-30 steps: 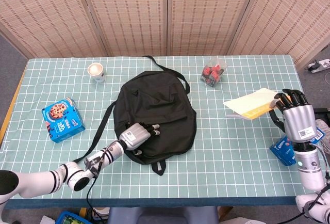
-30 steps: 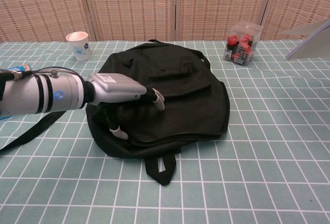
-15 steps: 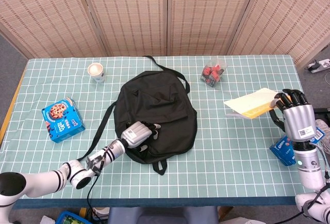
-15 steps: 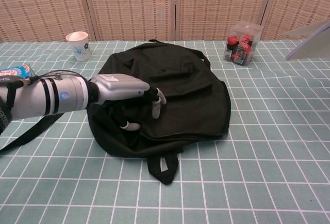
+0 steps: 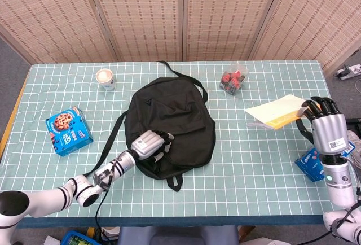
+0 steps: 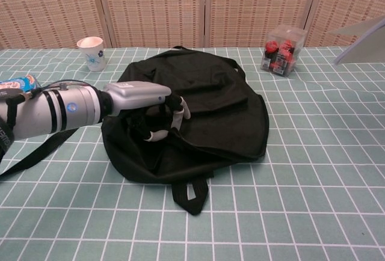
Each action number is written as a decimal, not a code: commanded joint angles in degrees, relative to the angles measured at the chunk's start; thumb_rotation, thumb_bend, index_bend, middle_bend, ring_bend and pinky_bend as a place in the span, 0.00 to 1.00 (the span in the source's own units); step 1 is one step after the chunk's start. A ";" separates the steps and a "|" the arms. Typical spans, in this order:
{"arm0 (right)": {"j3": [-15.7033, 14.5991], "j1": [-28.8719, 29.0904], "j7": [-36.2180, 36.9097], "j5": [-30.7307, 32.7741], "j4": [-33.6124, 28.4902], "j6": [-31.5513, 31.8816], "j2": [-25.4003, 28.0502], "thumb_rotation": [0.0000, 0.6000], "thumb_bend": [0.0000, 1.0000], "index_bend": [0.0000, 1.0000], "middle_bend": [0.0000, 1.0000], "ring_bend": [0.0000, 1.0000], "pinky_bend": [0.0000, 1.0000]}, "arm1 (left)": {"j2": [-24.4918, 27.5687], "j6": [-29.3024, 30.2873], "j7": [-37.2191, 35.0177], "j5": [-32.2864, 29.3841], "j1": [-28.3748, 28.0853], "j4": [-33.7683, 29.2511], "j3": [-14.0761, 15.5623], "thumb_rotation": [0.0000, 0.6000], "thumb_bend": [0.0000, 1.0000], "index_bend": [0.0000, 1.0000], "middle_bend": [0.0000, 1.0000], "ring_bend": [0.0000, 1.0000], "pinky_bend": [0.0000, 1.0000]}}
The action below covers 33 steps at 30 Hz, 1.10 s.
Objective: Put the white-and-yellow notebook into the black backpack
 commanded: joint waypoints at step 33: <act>-3.59 0.52 5.72 -11.07 -17.52 5.41 4.38 1.00 0.31 0.88 0.46 0.30 0.33 | 7.53 6.67 -8.08 -34.43 8.12 -18.74 -19.93 1.00 0.65 0.72 0.37 0.30 0.21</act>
